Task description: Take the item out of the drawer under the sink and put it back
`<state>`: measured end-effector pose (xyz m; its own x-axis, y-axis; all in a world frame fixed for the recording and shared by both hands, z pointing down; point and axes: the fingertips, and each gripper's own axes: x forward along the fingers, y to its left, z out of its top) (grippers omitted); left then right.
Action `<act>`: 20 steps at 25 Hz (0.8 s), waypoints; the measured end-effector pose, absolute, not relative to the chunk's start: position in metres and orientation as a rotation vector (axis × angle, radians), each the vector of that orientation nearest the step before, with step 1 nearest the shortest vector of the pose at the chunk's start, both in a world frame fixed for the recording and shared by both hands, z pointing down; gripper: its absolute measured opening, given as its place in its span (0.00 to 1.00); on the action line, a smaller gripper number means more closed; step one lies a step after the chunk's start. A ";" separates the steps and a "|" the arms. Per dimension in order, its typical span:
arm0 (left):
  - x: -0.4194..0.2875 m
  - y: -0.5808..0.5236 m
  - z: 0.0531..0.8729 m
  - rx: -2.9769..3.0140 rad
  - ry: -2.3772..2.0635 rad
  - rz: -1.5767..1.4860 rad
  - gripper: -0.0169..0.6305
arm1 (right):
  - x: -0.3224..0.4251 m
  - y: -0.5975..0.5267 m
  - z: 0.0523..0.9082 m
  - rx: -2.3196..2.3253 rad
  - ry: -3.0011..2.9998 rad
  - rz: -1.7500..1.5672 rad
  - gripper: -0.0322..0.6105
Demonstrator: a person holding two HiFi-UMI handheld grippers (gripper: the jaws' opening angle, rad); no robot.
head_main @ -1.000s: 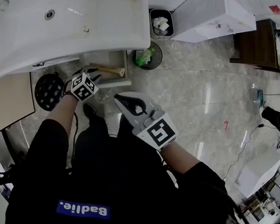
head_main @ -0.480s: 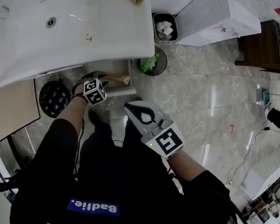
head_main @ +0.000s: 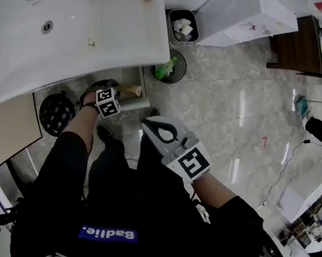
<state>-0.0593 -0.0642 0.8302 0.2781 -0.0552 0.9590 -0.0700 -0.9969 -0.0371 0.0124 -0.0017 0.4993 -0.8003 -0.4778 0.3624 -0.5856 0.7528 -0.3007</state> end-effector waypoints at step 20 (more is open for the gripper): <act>-0.055 -0.070 0.860 2.481 -0.111 1.951 0.15 | 0.028 0.003 0.505 0.852 -2.655 0.606 0.05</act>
